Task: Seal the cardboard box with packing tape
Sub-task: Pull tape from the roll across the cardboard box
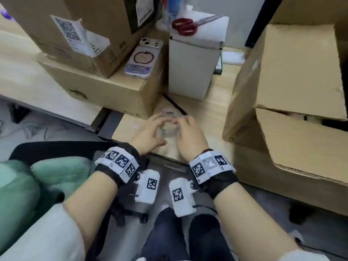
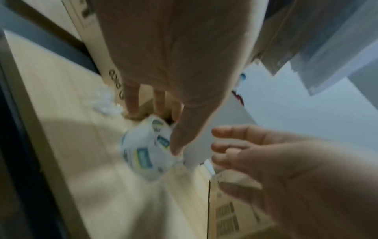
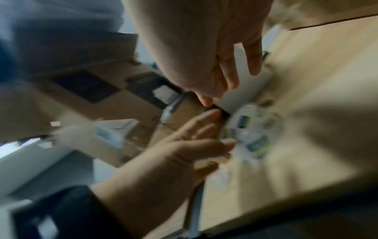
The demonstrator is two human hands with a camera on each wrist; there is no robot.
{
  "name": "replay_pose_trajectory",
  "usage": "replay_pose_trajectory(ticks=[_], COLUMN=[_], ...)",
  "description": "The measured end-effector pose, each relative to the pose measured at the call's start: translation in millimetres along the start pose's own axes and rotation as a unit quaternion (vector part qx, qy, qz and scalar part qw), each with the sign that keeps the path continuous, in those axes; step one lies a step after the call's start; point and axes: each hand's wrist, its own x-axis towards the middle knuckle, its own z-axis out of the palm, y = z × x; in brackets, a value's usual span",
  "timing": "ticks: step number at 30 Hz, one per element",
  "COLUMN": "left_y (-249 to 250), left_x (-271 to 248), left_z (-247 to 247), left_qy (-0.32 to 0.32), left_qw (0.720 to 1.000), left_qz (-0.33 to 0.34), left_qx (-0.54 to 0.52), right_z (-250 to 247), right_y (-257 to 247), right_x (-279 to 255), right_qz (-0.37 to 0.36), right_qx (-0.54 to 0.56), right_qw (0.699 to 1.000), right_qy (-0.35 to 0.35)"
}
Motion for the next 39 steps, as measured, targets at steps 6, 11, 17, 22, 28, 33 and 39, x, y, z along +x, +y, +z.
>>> replay_pose_trajectory(ticks=[6, 11, 17, 22, 28, 33, 39], left_y=[-1.1, -8.7, -0.9, 10.3, 16.7, 20.7, 28.0], left_x=[36.2, 44.1, 12.5, -15.0, -11.9, -0.2, 3.6], left_z=[27.1, 26.7, 28.7, 36.2, 21.7, 10.3, 5.3], left_qy=[0.041, 0.103, 0.132, 0.134, 0.122, 0.091, 0.095], left_qw=[0.972, 0.981, 0.973, 0.936, 0.951, 0.968, 0.977], left_qz=[-0.075, -0.035, -0.034, -0.074, -0.067, -0.059, -0.007], left_qx=[0.219, 0.163, -0.186, -0.316, -0.277, -0.226, -0.189], right_z=[24.0, 21.3, 16.1, 3.3, -4.2, -8.5, -13.3], right_y=[47.6, 44.3, 42.2, 44.2, 41.6, 40.9, 46.1], right_x=[-2.8, -3.1, -8.7, -10.7, -10.0, -6.9, -1.9], right_qz=[0.298, 0.314, 0.241, 0.121, 0.046, 0.026, 0.029], right_qx=[0.319, 0.497, 0.572, 0.573, 0.395, 0.350, 0.317], right_qw=[0.900, 0.809, 0.782, 0.809, 0.916, 0.933, 0.944], right_qy=[-0.006, -0.016, -0.062, -0.050, -0.059, -0.073, -0.089])
